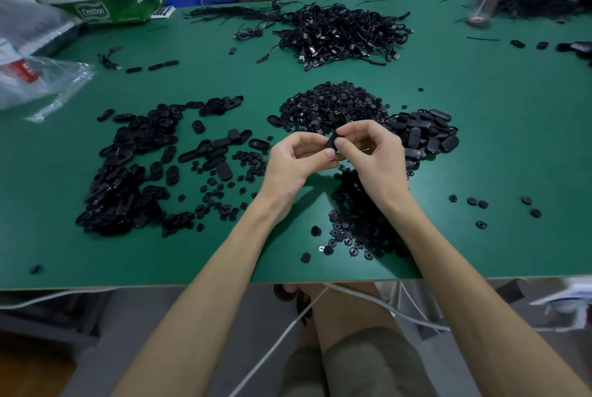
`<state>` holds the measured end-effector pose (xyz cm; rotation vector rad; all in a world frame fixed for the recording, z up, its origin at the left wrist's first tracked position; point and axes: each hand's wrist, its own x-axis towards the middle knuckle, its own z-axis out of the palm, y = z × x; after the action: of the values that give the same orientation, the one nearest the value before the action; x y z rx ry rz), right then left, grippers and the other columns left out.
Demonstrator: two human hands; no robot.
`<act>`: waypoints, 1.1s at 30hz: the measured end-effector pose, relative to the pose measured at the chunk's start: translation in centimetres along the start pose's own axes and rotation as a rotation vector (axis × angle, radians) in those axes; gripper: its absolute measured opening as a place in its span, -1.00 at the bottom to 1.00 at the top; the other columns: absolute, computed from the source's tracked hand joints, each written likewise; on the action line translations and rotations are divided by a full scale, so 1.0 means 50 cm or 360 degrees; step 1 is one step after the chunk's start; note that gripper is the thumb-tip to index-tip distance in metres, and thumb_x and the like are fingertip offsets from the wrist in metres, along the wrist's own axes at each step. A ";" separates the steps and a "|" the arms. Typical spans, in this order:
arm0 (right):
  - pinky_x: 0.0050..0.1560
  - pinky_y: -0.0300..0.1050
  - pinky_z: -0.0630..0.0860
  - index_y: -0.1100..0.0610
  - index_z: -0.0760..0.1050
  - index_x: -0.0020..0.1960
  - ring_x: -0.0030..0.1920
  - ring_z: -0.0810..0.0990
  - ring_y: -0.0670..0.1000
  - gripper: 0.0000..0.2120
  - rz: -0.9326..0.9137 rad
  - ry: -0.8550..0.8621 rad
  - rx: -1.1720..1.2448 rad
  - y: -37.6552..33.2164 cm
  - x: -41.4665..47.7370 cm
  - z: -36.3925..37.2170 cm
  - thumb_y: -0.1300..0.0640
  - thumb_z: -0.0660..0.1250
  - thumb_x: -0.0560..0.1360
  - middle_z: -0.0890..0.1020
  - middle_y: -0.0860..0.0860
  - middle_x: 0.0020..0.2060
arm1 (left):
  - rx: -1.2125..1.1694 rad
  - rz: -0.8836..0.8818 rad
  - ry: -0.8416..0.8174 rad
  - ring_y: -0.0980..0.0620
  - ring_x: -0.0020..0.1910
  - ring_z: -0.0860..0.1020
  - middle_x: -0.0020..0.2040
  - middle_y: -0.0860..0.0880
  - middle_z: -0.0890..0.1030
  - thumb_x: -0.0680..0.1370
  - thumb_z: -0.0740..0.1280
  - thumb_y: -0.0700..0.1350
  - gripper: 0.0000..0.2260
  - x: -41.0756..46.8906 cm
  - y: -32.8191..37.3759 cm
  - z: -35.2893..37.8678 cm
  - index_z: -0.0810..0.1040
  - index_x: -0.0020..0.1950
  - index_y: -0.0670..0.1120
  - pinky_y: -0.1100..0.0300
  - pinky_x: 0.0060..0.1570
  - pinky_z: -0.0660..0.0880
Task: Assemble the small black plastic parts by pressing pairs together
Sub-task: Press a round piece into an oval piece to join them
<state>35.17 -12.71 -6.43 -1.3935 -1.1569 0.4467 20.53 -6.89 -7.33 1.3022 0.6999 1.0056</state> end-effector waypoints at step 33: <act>-0.05 0.00 0.64 0.07 0.68 0.05 -0.08 0.70 0.07 -0.89 0.0065 -0.0083 -0.0009 0.005 0.000 0.000 0.22 0.41 0.58 0.71 0.02 -0.16 | 0.0141 0.0083 0.0091 -0.09 -0.14 0.73 -0.08 -0.17 0.74 0.57 0.47 -0.29 -0.84 0.004 -0.008 -0.002 0.66 0.14 -0.26 0.15 -0.05 0.65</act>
<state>35.29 -12.67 -6.67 -1.4197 -1.1743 0.5112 20.63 -6.67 -7.73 1.3790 0.7647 1.0677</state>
